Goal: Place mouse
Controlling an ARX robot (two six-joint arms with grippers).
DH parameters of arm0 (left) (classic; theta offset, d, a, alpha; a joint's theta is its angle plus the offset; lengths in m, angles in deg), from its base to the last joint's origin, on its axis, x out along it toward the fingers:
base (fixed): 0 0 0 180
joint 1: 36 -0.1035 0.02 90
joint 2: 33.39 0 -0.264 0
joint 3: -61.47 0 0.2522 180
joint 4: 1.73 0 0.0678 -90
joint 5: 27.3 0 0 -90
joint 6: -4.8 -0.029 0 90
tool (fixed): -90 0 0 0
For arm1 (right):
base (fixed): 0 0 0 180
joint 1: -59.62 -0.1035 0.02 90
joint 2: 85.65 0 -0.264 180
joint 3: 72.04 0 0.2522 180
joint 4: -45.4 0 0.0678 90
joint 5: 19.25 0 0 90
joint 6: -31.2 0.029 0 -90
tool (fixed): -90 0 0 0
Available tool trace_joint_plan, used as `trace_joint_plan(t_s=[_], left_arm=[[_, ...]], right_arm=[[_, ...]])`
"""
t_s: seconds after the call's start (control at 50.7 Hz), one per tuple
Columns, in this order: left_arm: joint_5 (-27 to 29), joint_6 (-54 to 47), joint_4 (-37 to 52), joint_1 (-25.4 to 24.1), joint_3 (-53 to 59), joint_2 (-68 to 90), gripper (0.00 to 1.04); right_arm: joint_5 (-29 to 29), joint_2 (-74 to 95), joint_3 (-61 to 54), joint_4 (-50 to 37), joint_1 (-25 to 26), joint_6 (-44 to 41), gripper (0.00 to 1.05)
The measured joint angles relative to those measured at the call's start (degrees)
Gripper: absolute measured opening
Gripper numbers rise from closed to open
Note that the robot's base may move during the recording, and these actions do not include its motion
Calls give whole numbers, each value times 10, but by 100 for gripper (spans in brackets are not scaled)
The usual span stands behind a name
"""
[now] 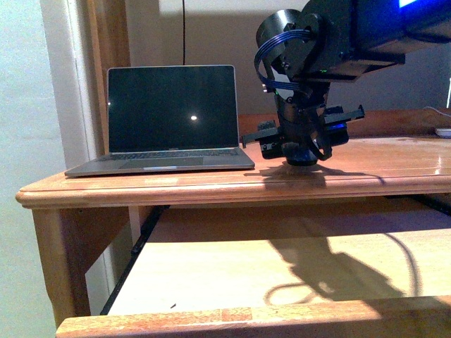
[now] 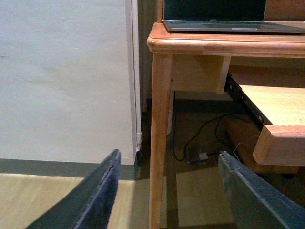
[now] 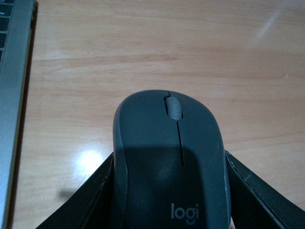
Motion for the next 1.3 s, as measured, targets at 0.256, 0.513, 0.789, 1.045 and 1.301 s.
trace_joint_plan(t_s=[0.256, 0.513, 0.789, 1.045, 1.301], left_arm=[[0, 0, 0, 0, 0, 0, 97], [0, 0, 0, 0, 0, 0, 97], [0, 0, 0, 0, 0, 0, 97], [0, 0, 0, 0, 0, 0, 97], [0, 0, 0, 0, 0, 0, 97]], right_arm=[[7, 39, 44, -35, 5, -26, 89], [92, -94, -143, -177, 35, -2, 97], [229, -422, -516, -353, 106, 7, 97], [367, -673, -898, -403, 225, -17, 97], [402, -771, -1097, -426, 251, -49, 97]])
